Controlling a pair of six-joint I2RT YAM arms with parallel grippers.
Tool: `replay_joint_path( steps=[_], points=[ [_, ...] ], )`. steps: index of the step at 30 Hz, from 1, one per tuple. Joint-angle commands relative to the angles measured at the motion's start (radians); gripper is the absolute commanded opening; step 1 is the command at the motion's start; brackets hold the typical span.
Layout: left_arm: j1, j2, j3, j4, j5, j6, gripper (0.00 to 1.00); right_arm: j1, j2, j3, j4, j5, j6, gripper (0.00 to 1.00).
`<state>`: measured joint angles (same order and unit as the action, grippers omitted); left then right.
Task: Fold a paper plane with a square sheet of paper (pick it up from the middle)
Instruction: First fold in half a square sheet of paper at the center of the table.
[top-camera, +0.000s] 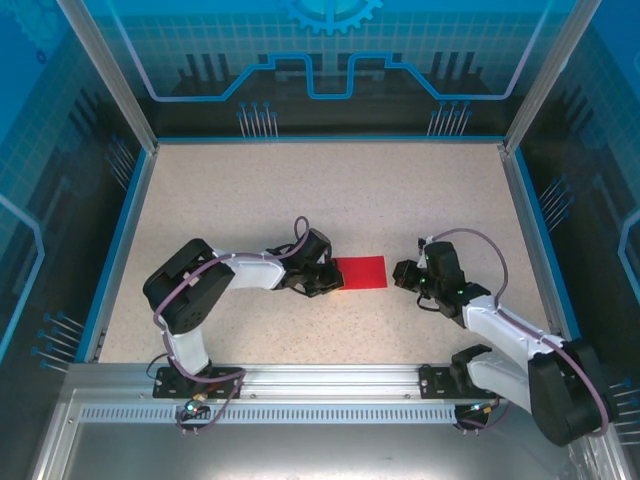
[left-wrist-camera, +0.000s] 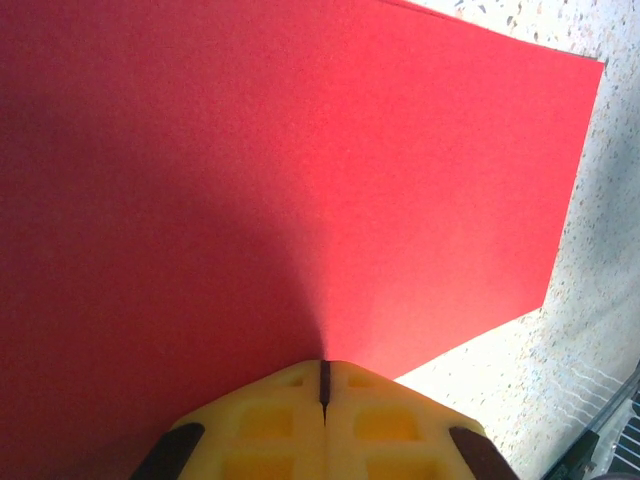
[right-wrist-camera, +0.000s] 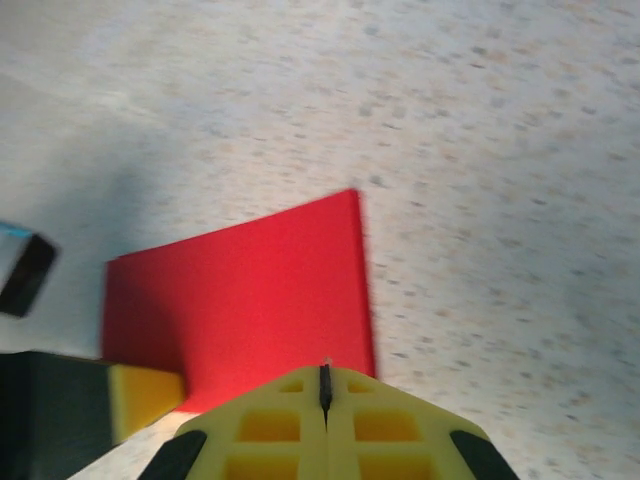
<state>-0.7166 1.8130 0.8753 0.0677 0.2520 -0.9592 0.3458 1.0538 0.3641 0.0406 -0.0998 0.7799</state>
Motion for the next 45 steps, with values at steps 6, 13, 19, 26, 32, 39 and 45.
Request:
replay_joint_path(
  steps=[6,13,19,26,32,39,45],
  points=[
    [0.002,0.022,0.007,-0.088,-0.058,0.020,0.01,0.098,0.259,0.101,0.096,-0.206,0.013,0.00],
    [0.003,0.028,0.000,-0.091,-0.058,0.013,0.01,0.086,0.370,0.128,0.011,-0.158,0.018,0.00],
    [0.003,0.028,0.005,-0.101,-0.058,0.012,0.01,0.038,0.299,0.103,-0.197,-0.049,-0.022,0.00],
    [0.003,0.027,0.013,-0.095,-0.048,0.024,0.02,0.003,0.236,0.152,-0.364,0.077,-0.018,0.00],
    [0.003,0.020,0.022,-0.087,-0.032,0.041,0.02,0.041,0.155,0.170,-0.219,-0.013,-0.024,0.01],
    [0.003,0.023,0.024,-0.056,-0.017,0.050,0.02,0.117,0.391,0.202,0.075,-0.240,0.054,0.00],
    [0.003,0.018,0.011,-0.037,-0.018,0.052,0.02,0.123,0.499,0.188,0.218,-0.265,0.101,0.00]
  ],
)
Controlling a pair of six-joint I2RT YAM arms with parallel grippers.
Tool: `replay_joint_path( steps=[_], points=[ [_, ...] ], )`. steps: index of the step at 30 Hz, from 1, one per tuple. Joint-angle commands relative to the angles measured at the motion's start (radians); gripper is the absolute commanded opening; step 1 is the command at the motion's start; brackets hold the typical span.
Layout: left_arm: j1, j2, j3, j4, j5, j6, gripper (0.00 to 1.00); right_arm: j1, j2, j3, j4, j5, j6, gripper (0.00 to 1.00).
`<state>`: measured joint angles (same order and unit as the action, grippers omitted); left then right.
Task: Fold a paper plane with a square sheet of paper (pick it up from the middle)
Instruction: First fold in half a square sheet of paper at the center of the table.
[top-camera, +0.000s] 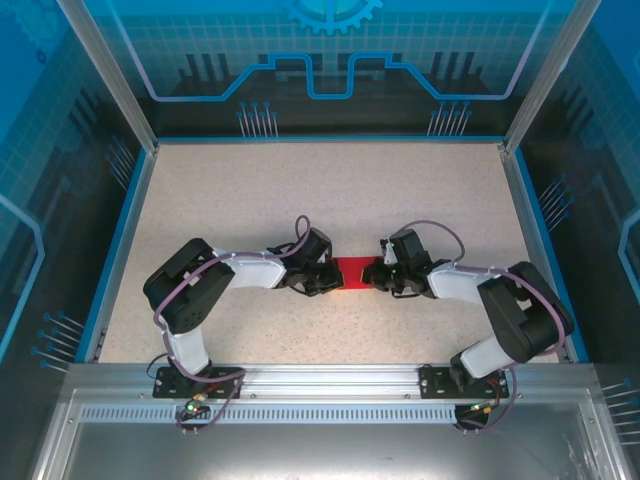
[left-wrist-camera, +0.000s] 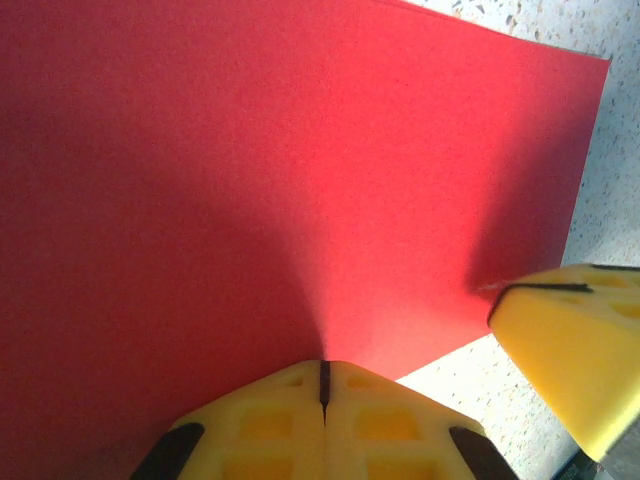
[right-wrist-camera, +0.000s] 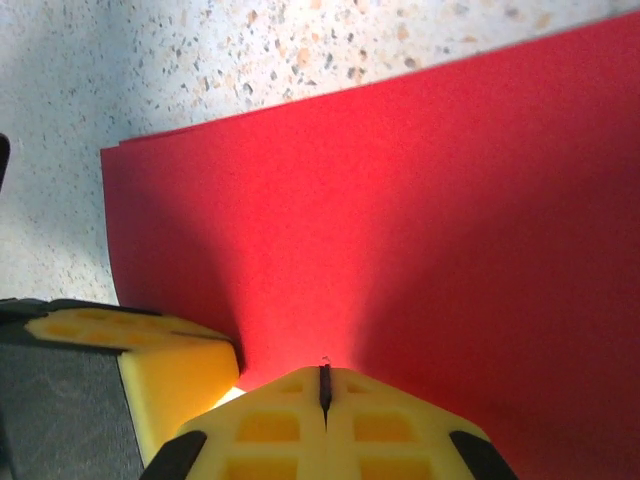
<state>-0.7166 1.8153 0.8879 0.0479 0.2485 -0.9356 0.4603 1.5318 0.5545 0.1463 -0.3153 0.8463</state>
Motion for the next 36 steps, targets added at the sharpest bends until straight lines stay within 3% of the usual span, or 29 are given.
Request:
replay_joint_path(
  steps=[1,12,20,36],
  points=[
    [0.003,0.015,-0.003,-0.017,-0.015,0.026,0.02,0.009,0.030,-0.009,0.108,-0.046,0.037,0.00],
    [0.007,0.011,-0.036,-0.002,-0.035,0.018,0.02,-0.045,0.068,-0.160,0.019,0.022,-0.005,0.00],
    [0.059,-0.038,-0.112,-0.009,-0.074,0.004,0.02,-0.069,0.068,-0.117,-0.104,0.091,-0.043,0.00],
    [0.115,-0.128,-0.290,-0.066,-0.129,0.025,0.02,-0.087,0.120,-0.101,-0.117,0.104,-0.057,0.00]
  ],
)
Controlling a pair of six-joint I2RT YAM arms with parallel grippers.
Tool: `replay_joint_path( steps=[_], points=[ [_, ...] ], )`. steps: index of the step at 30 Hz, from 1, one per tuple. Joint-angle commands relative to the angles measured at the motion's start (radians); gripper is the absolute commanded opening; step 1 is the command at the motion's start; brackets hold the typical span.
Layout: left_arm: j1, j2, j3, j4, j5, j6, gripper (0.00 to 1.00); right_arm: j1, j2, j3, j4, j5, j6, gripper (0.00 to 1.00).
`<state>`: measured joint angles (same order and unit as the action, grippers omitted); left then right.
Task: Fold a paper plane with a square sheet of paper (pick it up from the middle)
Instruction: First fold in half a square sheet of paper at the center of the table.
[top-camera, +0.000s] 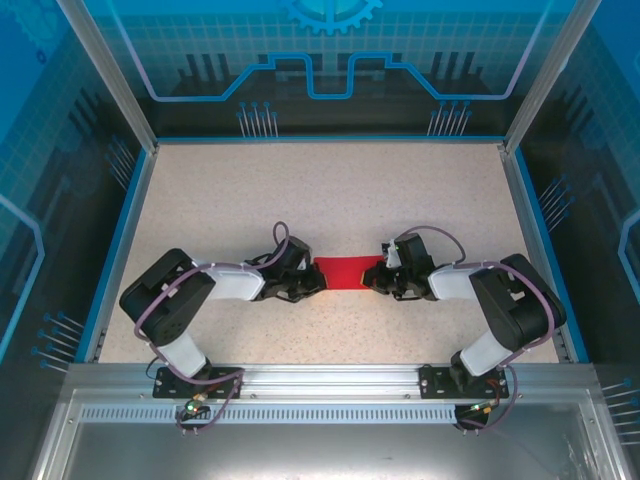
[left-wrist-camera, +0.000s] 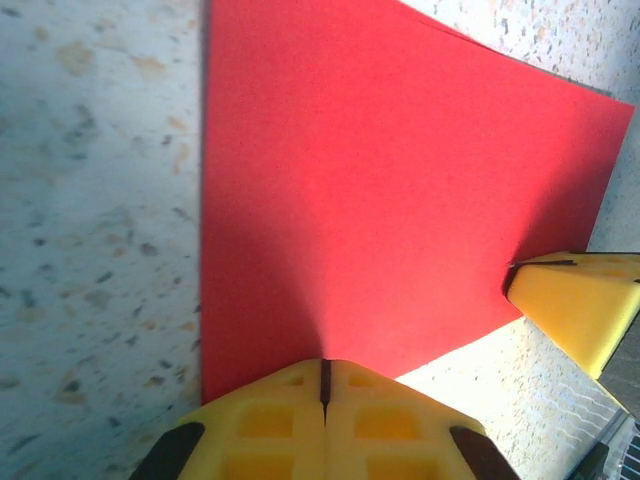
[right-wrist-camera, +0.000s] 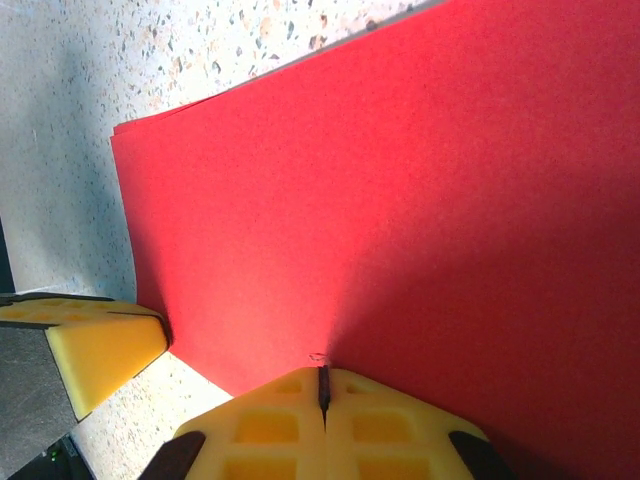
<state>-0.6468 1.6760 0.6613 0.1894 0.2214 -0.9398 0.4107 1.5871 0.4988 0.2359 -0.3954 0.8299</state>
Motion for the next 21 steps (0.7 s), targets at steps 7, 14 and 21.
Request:
replay_joint_path(
  steps=[7,14,21],
  points=[
    [0.104,-0.054,-0.029,-0.251,-0.099,0.078,0.02,-0.046,0.066,-0.013,-0.237,0.172,-0.095,0.00],
    [0.155,-0.169,0.067,-0.366,-0.107,0.160,0.09,0.005,-0.020,0.110,-0.302,0.125,-0.171,0.00],
    [0.240,-0.219,0.123,-0.441,-0.111,0.185,0.40,0.187,0.004,0.348,-0.409,0.247,-0.175,0.04]
  ],
)
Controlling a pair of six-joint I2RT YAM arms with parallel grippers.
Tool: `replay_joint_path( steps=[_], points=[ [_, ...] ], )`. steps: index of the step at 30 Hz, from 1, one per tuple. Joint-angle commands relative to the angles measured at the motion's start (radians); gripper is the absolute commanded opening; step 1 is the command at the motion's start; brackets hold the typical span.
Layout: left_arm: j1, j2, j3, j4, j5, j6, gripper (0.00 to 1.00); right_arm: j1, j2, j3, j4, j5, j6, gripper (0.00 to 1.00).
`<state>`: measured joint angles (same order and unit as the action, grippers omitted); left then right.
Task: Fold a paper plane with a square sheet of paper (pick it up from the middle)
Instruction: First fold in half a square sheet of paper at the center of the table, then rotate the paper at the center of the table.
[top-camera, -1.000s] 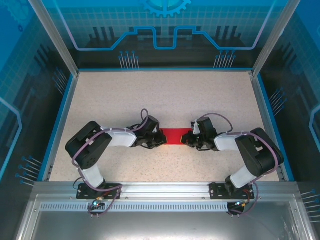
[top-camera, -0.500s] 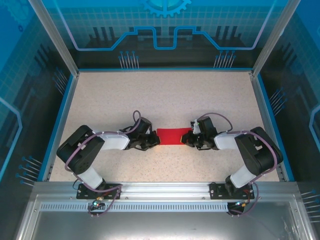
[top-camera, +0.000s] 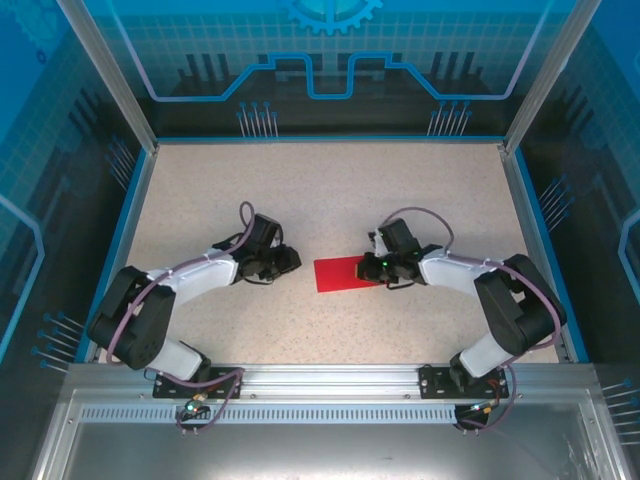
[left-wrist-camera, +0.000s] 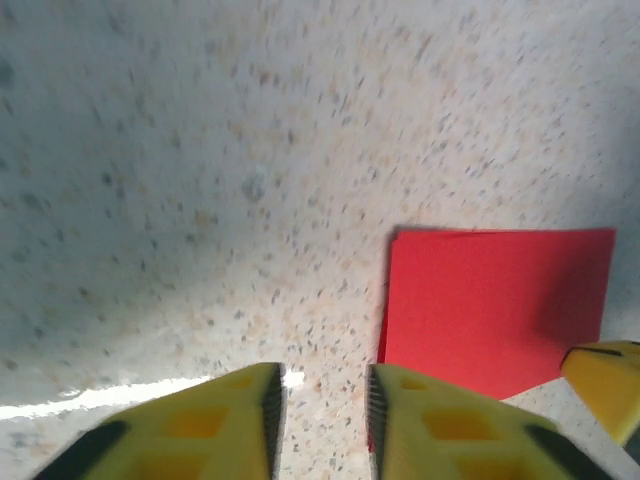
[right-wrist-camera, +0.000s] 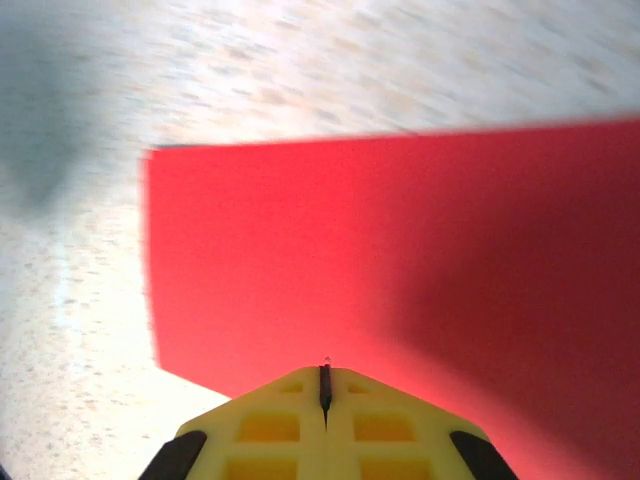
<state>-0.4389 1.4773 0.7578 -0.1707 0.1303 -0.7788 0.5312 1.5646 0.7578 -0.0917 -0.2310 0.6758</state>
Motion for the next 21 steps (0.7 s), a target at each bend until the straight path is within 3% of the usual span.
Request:
replay_joint_path(
  steps=[1,4,10,17,21],
  points=[
    [0.046,-0.022,0.032,-0.090,-0.022,0.021,0.44,0.091,0.060,0.114,-0.080,0.097,-0.012,0.06],
    [0.082,-0.021,0.042,-0.103,-0.019,0.008,0.53,0.147,0.170,0.246,-0.101,0.151,0.008,0.07],
    [0.112,-0.035,0.048,-0.128,-0.015,0.014,0.60,0.214,0.339,0.426,-0.174,0.203,0.022,0.07],
    [0.121,-0.038,0.043,-0.133,-0.009,0.019,0.61,0.251,0.425,0.469,-0.248,0.212,0.002,0.06],
    [0.121,-0.038,0.040,-0.114,-0.001,0.014,0.64,0.285,0.433,0.453,-0.273,0.135,-0.087,0.06]
  ],
)
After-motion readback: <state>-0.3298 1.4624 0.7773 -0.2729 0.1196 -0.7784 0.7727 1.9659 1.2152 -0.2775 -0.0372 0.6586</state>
